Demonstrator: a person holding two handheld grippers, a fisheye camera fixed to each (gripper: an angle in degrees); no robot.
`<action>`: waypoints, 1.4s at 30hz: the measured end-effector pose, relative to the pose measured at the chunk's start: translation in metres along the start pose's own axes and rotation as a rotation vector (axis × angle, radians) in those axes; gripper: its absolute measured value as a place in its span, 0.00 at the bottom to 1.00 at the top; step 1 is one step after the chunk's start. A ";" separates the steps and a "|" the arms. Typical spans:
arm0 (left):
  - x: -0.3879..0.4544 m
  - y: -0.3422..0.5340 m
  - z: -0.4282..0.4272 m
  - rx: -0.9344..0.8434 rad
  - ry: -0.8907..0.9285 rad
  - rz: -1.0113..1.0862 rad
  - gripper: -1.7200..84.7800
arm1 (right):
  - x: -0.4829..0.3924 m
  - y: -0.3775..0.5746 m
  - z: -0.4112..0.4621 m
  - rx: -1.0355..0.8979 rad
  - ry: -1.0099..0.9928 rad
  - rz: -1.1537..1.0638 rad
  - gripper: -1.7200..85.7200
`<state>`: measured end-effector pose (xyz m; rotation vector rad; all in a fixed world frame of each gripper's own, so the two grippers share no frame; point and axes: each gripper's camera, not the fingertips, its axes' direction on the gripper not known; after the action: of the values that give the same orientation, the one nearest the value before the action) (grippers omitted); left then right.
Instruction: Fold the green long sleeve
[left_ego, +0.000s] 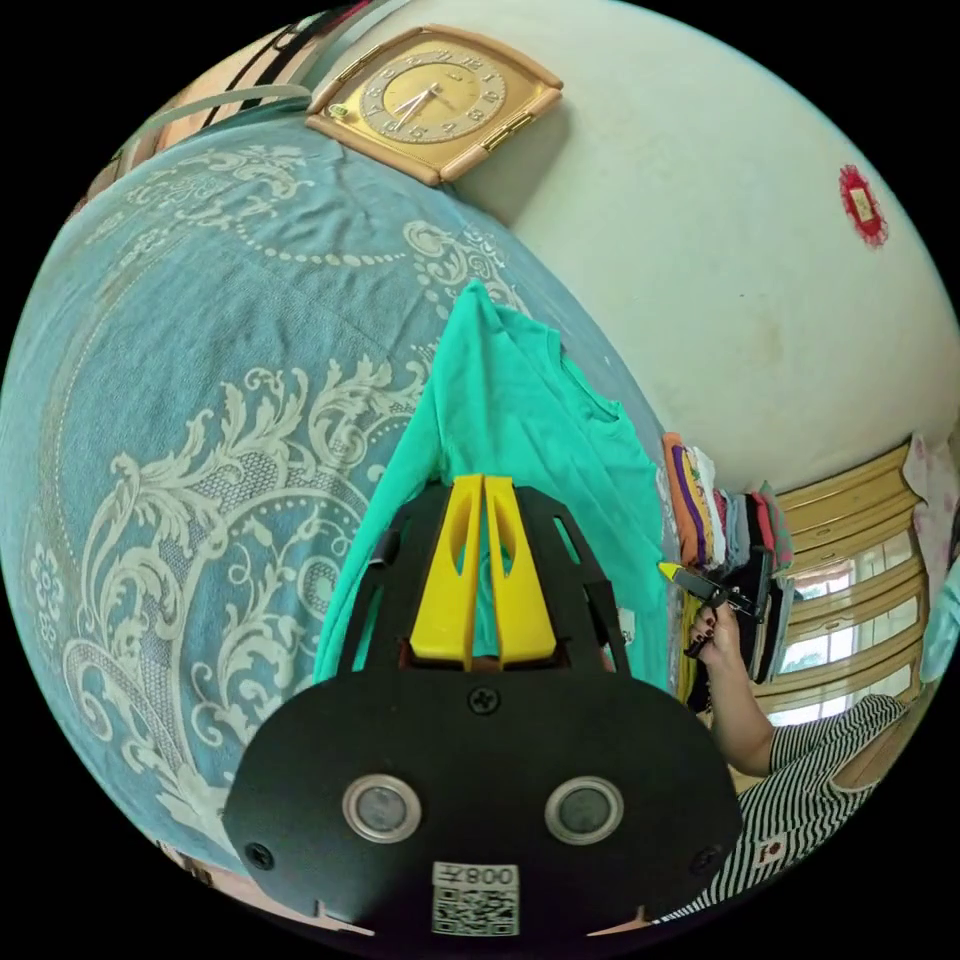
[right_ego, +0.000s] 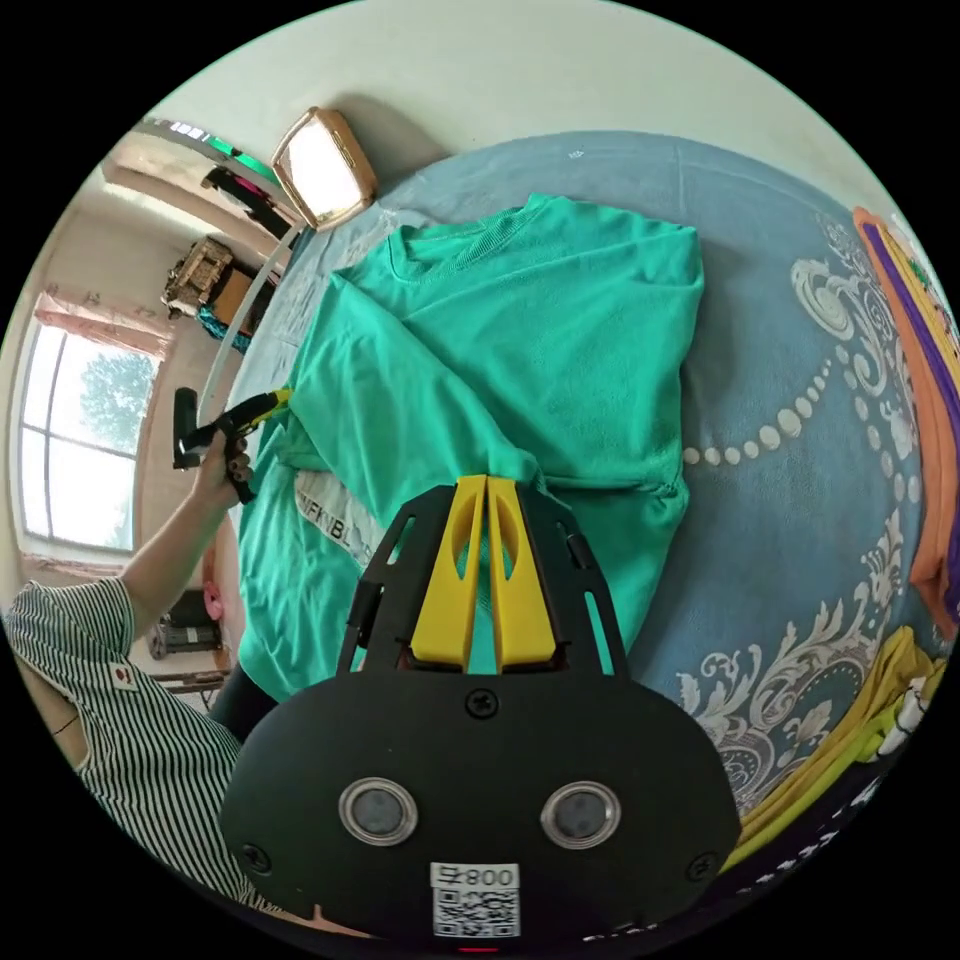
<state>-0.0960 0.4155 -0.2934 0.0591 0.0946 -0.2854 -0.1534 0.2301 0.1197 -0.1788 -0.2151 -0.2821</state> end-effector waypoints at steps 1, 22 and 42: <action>0.001 0.008 -0.012 0.018 0.035 0.015 0.02 | -0.006 0.010 -0.017 0.071 0.001 -0.011 0.02; -0.094 0.250 -0.252 -0.017 0.063 -0.255 0.03 | -0.007 0.271 -0.091 0.014 -0.133 0.287 0.02; -0.210 0.384 -0.317 -0.157 0.297 -0.408 0.12 | -0.045 0.489 -0.137 0.096 -0.275 0.532 0.02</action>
<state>-0.2149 0.8644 -0.5696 -0.0760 0.4262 -0.6752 -0.0270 0.6753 -0.0928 -0.1730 -0.4422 0.2836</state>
